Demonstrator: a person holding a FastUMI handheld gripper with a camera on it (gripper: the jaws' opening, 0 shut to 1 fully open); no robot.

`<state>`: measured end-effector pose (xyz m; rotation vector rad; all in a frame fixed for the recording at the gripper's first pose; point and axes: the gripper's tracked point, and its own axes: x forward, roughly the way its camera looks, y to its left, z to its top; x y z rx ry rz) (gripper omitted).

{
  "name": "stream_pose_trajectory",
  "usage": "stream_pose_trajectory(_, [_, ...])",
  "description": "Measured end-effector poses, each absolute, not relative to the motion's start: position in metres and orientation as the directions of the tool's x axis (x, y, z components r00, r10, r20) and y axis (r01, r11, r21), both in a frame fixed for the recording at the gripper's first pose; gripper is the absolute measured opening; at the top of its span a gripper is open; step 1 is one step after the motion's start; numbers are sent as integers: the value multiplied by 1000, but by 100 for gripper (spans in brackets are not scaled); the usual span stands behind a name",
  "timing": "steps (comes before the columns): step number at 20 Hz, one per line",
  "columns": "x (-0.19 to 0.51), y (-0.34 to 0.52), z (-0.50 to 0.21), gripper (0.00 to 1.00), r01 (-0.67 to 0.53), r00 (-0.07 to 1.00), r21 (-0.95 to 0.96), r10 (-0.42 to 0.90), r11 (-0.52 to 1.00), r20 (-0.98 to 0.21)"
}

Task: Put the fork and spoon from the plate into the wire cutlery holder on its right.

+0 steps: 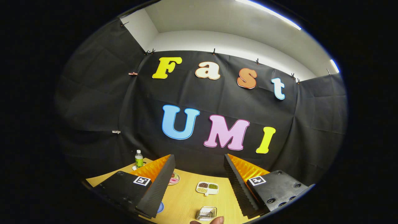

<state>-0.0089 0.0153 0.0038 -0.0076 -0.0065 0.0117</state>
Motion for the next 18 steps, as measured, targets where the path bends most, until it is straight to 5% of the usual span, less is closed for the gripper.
stream_pose_trajectory(6, [-10, 24, 1, 98, -30, 999, 0, 30, 1000, -11])
stream_pose_trajectory(18, [-13, 144, -99, 98, -337, 883, 146, 366, 930, -293])
